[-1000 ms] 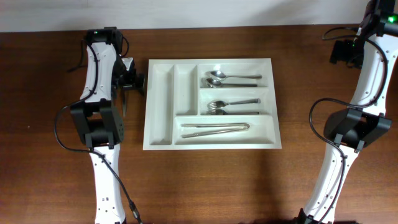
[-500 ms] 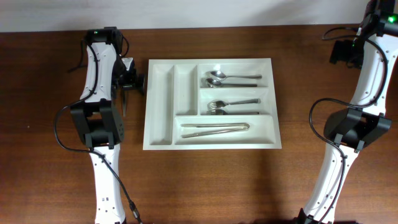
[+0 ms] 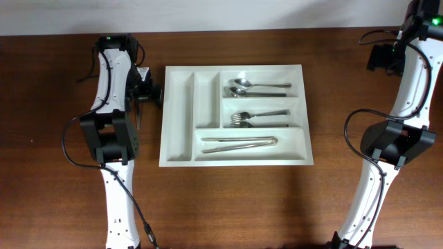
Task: Pack container
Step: 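Lower the left gripper and grasp the right spoon's handle, then lift the spoon and carry it over the tray's narrow left compartment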
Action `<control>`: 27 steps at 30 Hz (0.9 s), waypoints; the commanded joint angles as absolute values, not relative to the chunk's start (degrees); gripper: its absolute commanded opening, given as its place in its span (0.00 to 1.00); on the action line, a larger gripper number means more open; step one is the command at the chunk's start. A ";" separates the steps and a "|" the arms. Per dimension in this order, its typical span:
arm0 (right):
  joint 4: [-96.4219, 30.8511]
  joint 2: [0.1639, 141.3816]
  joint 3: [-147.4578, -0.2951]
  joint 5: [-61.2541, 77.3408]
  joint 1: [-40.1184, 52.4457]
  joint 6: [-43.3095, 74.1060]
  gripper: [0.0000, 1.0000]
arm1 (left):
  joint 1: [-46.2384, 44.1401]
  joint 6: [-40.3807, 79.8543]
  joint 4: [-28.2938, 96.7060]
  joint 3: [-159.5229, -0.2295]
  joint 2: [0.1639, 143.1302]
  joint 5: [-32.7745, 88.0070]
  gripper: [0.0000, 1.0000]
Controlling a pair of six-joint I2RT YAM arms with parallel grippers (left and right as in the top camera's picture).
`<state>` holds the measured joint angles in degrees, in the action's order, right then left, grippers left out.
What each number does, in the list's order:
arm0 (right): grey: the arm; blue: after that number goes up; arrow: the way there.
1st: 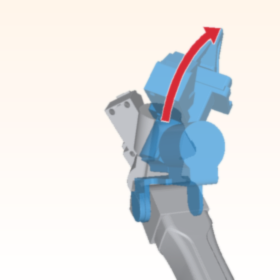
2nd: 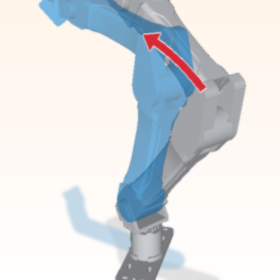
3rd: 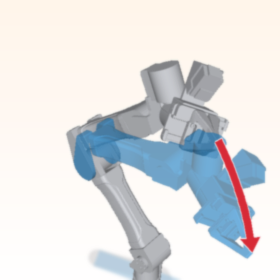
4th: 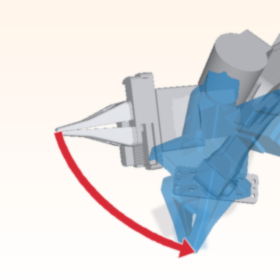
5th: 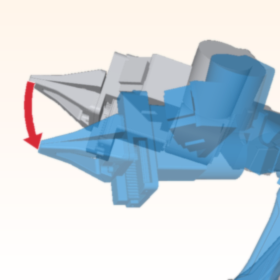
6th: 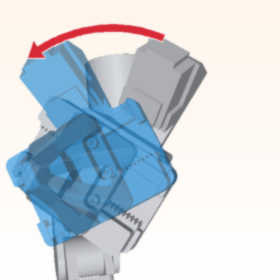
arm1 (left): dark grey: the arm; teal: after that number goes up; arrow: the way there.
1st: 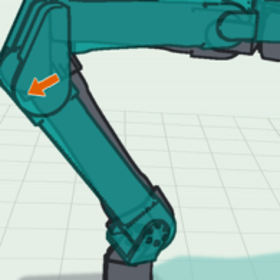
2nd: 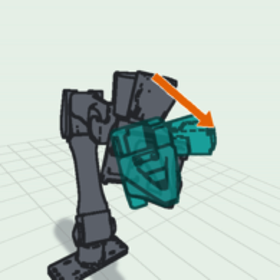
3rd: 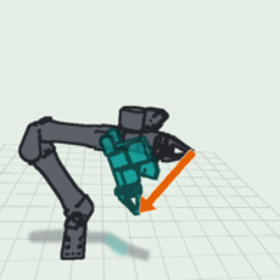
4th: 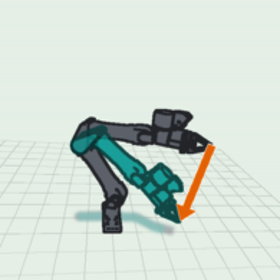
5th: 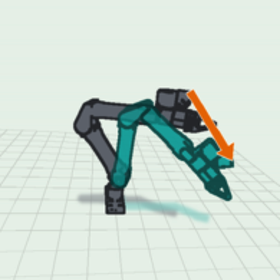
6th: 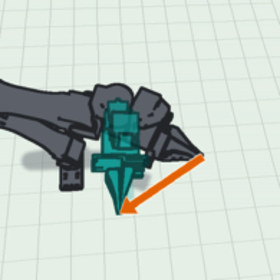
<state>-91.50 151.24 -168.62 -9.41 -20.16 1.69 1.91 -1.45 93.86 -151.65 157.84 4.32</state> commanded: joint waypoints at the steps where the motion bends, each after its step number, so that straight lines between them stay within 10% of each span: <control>1: -91.46 151.63 -168.64 -9.50 -20.18 2.42 0.99 | 2.13 -1.72 93.71 -151.92 159.54 5.19 0.99; 27: -91.48 151.63 -168.64 -9.50 -20.18 2.42 0.99 | 2.15 -1.72 93.71 -151.92 159.54 5.17 0.36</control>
<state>-91.48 151.24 -168.62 -9.41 -20.16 1.69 1.91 -1.67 93.84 -151.65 157.99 4.34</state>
